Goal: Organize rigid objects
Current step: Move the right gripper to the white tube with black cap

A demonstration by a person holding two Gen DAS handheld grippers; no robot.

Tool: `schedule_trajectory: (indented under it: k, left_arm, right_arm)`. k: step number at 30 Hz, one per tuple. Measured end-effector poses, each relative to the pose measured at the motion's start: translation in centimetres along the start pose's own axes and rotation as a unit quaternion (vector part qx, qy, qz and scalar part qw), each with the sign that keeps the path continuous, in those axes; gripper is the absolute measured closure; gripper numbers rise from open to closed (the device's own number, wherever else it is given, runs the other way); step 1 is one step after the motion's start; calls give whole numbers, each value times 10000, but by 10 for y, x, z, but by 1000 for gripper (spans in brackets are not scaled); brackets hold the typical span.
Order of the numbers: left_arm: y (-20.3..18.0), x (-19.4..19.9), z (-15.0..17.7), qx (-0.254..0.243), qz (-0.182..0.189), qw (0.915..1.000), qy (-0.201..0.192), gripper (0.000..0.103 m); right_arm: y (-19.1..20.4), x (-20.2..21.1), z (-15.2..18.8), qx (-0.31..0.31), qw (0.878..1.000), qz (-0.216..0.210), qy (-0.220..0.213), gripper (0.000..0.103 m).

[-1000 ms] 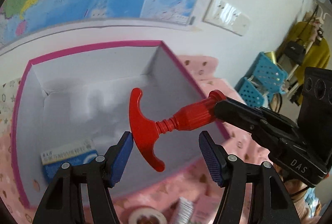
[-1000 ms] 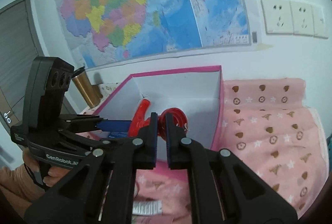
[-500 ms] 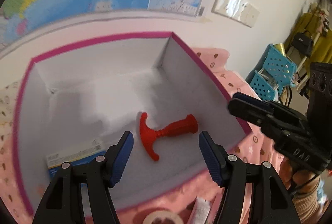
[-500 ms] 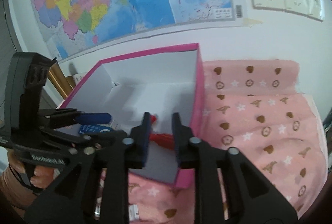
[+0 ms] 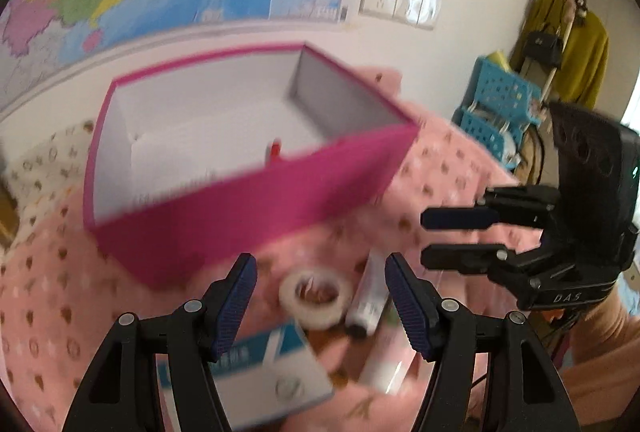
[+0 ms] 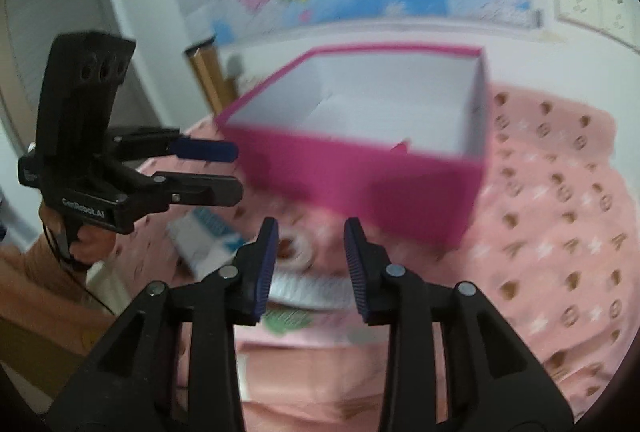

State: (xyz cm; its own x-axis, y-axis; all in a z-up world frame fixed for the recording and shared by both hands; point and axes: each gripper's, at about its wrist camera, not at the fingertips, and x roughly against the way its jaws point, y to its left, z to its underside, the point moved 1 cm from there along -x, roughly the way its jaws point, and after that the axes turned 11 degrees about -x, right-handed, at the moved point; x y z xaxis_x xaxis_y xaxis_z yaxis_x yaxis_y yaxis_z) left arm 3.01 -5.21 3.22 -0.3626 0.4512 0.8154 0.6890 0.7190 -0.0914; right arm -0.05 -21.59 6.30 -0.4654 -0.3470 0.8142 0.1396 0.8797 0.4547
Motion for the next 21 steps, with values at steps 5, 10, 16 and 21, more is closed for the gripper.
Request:
schedule_trajectory:
  k: [5,10,16,21]
  left_arm:
    - [-3,-6,31,116,25,9995,277,35]
    - [-2,-12,49,164,-71,9987,473,35]
    - [-2,-8,53,140,-119,9989,436,35]
    - [-1,-10,52,139,-137,9990,414,35]
  right_arm:
    - [11,-26,17,20,9995,89,318,66]
    - [21,-40,23,145,9985,182,489,57]
    - [43,-57,30,820,9921,719,615,45]
    - [43,-65,34,1002,9873,1071,607,45]
